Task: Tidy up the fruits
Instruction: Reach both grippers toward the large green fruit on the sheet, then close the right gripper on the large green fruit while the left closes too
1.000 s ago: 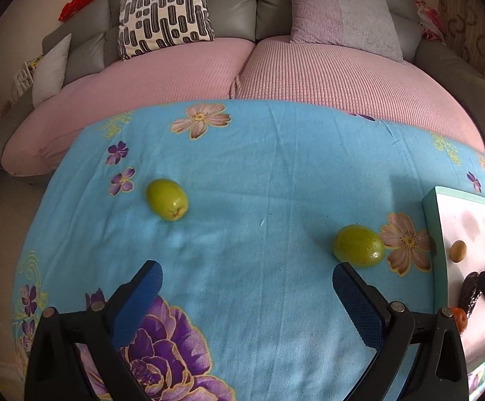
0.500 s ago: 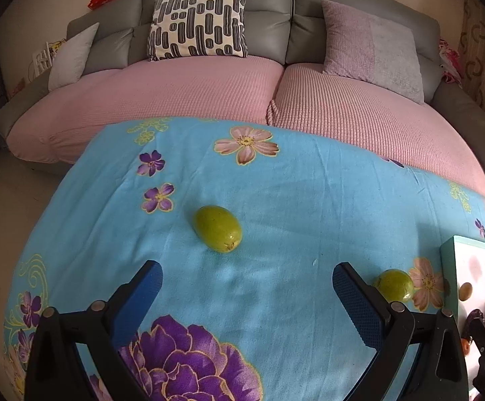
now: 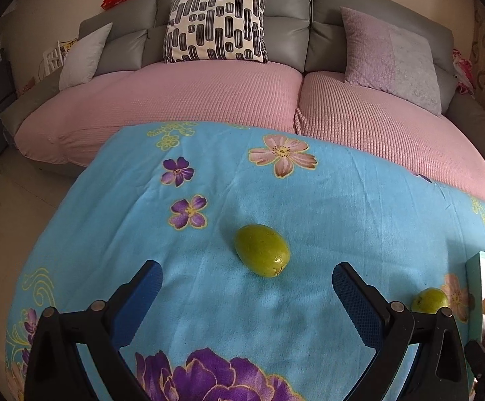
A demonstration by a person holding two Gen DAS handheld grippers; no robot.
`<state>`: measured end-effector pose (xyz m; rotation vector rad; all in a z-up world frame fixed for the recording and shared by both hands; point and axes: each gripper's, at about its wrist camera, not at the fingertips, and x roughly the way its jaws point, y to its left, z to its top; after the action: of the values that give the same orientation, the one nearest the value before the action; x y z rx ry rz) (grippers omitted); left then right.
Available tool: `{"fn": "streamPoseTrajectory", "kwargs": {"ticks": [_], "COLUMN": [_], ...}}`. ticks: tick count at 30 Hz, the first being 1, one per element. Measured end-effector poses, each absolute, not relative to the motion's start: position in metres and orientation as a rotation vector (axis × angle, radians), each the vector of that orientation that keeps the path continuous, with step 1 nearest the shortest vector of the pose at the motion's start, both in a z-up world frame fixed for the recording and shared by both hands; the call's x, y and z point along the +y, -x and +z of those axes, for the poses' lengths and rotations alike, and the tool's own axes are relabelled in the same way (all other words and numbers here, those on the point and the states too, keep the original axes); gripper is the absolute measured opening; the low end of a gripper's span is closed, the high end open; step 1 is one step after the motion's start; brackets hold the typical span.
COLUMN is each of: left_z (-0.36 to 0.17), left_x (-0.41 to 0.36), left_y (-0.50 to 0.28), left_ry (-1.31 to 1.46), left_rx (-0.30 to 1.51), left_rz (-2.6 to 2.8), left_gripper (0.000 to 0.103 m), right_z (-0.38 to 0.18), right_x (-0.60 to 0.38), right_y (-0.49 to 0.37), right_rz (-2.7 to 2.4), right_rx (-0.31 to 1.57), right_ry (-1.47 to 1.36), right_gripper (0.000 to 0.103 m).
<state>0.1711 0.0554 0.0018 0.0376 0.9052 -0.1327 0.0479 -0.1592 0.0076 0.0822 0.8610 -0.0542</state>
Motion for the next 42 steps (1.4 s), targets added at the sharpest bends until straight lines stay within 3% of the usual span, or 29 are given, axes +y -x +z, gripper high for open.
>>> {"fn": "streamPoseTrajectory", "kwargs": {"ticks": [13, 15, 20, 24, 26, 30, 42], "left_z": [-0.022, -0.026, -0.035, -0.04, -0.041, -0.043, -0.038], "left_x": [0.062, 0.063, 0.061, 0.057, 0.057, 0.058, 0.057], "left_y": [-0.195, -0.198, -0.206, -0.208, -0.209, -0.21, -0.207], "left_ry": [0.013, 0.022, 0.027, 0.032, 0.046, 0.095, 0.093], "left_rx": [0.938, 0.94, 0.948, 0.96, 0.967, 0.984, 1.013], "left_rz": [-0.123, -0.127, -0.139, -0.151, -0.16, -0.188, -0.181], "left_gripper": [0.095, 0.09, 0.086, 0.081, 0.072, 0.051, 0.05], "right_z": [-0.021, -0.026, -0.039, -0.042, -0.042, -0.041, -0.037], "right_x": [-0.134, -0.132, -0.132, -0.133, -0.135, -0.137, -0.139], "right_y": [-0.092, -0.097, -0.102, -0.103, -0.104, -0.104, -0.098], "right_rz": [0.005, 0.006, -0.002, -0.019, -0.021, -0.034, -0.027], "right_rx": [0.95, 0.963, 0.989, 0.984, 0.98, 0.975, 0.974], "right_ry": [-0.09, -0.078, -0.078, -0.072, -0.078, -0.079, -0.095], "right_gripper": [0.09, 0.084, 0.082, 0.072, 0.07, 0.055, 0.053]}}
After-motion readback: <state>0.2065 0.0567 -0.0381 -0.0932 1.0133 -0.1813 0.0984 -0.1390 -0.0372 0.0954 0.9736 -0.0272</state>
